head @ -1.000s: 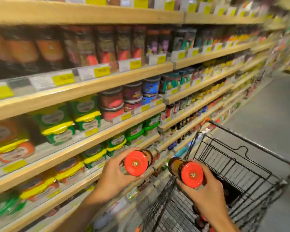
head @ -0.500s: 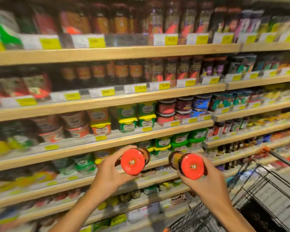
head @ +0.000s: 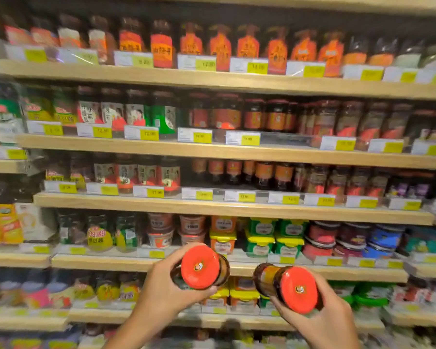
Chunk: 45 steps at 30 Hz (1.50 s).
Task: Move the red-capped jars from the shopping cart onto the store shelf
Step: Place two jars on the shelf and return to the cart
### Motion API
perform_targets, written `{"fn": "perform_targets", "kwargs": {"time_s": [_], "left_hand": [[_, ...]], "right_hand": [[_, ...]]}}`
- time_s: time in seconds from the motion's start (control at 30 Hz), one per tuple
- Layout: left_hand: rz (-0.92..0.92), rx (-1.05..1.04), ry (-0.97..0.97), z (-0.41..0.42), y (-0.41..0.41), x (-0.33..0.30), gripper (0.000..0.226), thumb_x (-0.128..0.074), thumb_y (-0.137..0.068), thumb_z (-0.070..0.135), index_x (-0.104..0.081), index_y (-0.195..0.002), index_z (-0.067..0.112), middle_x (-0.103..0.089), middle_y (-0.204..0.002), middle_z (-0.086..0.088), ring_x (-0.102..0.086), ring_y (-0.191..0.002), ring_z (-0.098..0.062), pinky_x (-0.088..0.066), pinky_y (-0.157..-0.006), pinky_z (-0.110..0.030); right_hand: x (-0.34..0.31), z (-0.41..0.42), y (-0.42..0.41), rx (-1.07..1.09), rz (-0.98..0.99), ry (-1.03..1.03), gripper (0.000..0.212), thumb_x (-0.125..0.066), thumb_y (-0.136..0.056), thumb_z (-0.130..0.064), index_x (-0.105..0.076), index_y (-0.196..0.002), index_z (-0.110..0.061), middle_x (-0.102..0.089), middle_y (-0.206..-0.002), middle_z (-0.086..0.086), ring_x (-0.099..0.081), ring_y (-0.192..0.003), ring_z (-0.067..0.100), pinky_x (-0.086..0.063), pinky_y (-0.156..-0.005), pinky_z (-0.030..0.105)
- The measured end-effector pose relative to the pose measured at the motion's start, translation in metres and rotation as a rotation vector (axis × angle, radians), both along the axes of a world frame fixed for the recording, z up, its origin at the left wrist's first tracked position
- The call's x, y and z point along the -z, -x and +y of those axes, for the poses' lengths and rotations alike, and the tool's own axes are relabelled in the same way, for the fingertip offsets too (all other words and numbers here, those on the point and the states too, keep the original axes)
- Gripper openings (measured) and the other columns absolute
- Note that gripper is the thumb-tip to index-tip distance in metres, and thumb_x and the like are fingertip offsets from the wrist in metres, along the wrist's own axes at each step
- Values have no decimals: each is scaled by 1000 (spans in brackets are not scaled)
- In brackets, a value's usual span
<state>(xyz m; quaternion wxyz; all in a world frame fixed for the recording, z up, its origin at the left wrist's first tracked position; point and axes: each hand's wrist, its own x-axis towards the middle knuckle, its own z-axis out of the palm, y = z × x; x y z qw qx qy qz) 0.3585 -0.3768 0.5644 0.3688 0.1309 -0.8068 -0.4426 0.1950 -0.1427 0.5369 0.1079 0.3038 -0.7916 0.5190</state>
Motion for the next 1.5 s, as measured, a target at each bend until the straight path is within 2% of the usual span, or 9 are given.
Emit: {"fn": "perform_targets", "kwargs": {"time_s": [0.13,0.23,0.33,0.57,0.67,0.9,1.03,1.3,1.5], "left_hand": [[50,19,-25,-35,-6,-25,76,-101,-47,27,-68,-114,39,-70,-109,32,-64,-106,10,-48,-83,-4],[75,57,-23,-59,-8,-44,73,-100,-47,28,-69,-111,44,-70,-108,32,-64,-105,10,-50,-85,-6],[89,115,-50,-78,-3,-61,72,-99,-45,26,-71,-109,43,-72,-106,29,-66,-102,7,-51,-79,-6],[154,224,-56,-103,16,-85,73,-97,-39,25,-71,-103,51,-71,-104,31,-67,-98,9,-51,-77,-4],[170,262,-22,-104,23,-92,74,-97,-43,26,-66,-98,65,-71,-107,31,-66,-101,10,-50,-78,-4],[199,290,38,-98,43,-117,74,-94,-43,47,-66,-112,53,-71,-113,24,-66,-107,3,-51,-88,-20],[229,246,68,-88,57,-125,74,-93,-42,49,-67,-112,49,-73,-111,22,-68,-106,0,-51,-90,-25],[201,159,150,-60,81,-136,74,-92,-41,53,-69,-110,47,-74,-109,22,-68,-104,1,-52,-91,-26],[228,99,211,-40,100,-155,71,-93,-42,52,-71,-109,45,-74,-108,24,-68,-104,3,-50,-92,-21]], "right_hand": [[-33,-37,2,-25,54,65,68,-100,-45,-33,-61,-98,-52,-68,-92,-35,-62,-92,-12,-46,-78,10],[-58,-62,6,-86,25,124,64,-99,-47,-18,-65,-97,-39,-74,-91,-16,-64,-88,-12,-45,-73,1],[-83,-79,8,-55,59,190,64,-92,-41,-48,-67,-99,-38,-72,-94,-23,-67,-90,-4,-48,-75,5],[-130,-94,5,24,174,218,61,-90,-51,-48,-67,-107,-38,-72,-97,-23,-70,-90,1,-58,-79,24],[-146,-90,7,42,214,225,61,-91,-55,-43,-67,-110,-35,-73,-97,-19,-69,-93,1,-55,-79,16],[-205,-94,42,85,313,378,54,-91,-61,-45,-71,-104,-20,-75,-91,-6,-67,-79,6,-56,-75,28],[-229,-104,75,60,339,454,57,-93,-62,-43,-70,-109,-21,-75,-96,-6,-71,-88,11,-59,-81,33],[-256,-102,131,19,404,462,56,-93,-62,-41,-71,-109,-21,-72,-92,-17,-64,-80,-10,-46,-74,8],[-259,-97,174,9,406,441,56,-93,-62,-42,-70,-108,-23,-69,-92,-20,-62,-79,-13,-43,-72,5]]}}
